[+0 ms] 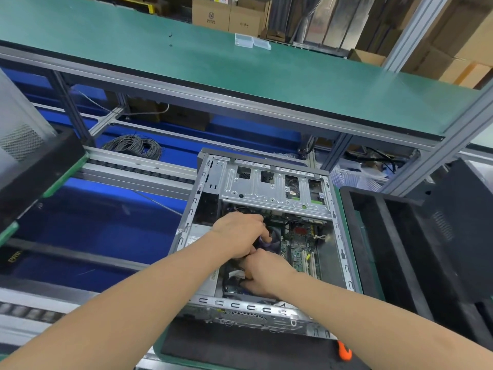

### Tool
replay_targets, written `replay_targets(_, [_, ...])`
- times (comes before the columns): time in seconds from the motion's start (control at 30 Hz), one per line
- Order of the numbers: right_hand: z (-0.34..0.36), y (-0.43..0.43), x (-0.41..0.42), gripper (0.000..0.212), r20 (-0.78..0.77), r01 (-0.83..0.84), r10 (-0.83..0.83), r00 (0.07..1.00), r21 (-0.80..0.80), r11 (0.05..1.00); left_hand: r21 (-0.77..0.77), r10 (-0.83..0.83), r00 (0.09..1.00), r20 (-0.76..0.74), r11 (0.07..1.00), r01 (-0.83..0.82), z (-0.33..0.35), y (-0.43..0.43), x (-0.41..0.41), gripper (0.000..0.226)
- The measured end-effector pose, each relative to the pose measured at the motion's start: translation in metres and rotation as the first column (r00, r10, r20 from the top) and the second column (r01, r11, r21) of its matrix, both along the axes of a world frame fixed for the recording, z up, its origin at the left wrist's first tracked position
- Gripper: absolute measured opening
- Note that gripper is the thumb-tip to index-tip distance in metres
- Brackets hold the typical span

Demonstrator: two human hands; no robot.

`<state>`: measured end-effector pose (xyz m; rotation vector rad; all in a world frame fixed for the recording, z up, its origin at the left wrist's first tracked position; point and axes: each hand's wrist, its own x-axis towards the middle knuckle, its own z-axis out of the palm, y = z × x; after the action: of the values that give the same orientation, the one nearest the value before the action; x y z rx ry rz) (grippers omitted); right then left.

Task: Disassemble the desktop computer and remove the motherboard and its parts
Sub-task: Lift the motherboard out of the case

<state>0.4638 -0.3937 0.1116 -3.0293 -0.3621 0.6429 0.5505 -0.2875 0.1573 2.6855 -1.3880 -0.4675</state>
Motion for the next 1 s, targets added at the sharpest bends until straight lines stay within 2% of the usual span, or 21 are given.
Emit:
replay_targets(0.13, [-0.004,-0.001,-0.001,0.044,0.011,0.030,-0.030,0.999,0.018,0.999,-0.021,0.057,0.998,-0.029,0.998,-0.057,0.001,-0.008,0.001,0.049])
replay_targets(0.23, [-0.009,0.000,-0.001,0.042,-0.020,0.049,-0.048,0.999,0.015,0.999,-0.001,0.079,0.995,-0.055,0.997,-0.079,0.000,-0.010,0.002,0.050])
replay_targets(0.33, [-0.010,-0.001,-0.001,0.037,-0.037,0.117,-0.114,0.993,0.087,0.989,-0.001,0.088,0.994,-0.066,0.996,-0.088,-0.001,-0.011,0.003,0.042])
replay_targets(0.4, [-0.008,-0.001,0.000,0.042,-0.006,0.171,-0.172,0.985,0.116,0.978,-0.012,0.101,0.992,-0.075,0.995,-0.102,-0.002,-0.012,0.004,0.039])
replay_targets(0.53, [-0.008,-0.003,-0.004,0.037,-0.033,0.107,-0.103,0.994,0.147,0.983,0.021,0.118,0.987,-0.108,0.993,-0.117,-0.001,-0.012,0.004,0.038])
replay_targets(0.67, [0.000,-0.003,-0.003,0.035,0.014,0.149,-0.154,0.988,0.182,0.972,0.021,0.145,0.983,-0.110,0.989,-0.144,0.000,-0.014,0.003,0.036])
replay_targets(0.8, [0.010,0.001,-0.007,0.021,0.027,0.105,-0.119,0.993,0.314,0.944,-0.009,0.237,0.962,-0.138,0.971,-0.241,-0.002,-0.020,0.003,0.041])
replay_targets(0.87, [0.015,-0.006,-0.008,0.024,0.020,0.154,-0.168,0.986,0.297,0.942,0.002,0.208,0.969,-0.134,0.978,-0.210,-0.003,-0.018,0.003,0.040])
replay_targets(1.0, [0.020,-0.013,-0.010,0.028,0.058,0.280,-0.333,0.941,0.418,0.864,0.009,0.030,0.999,-0.036,1.000,-0.030,-0.001,-0.005,0.004,0.027])
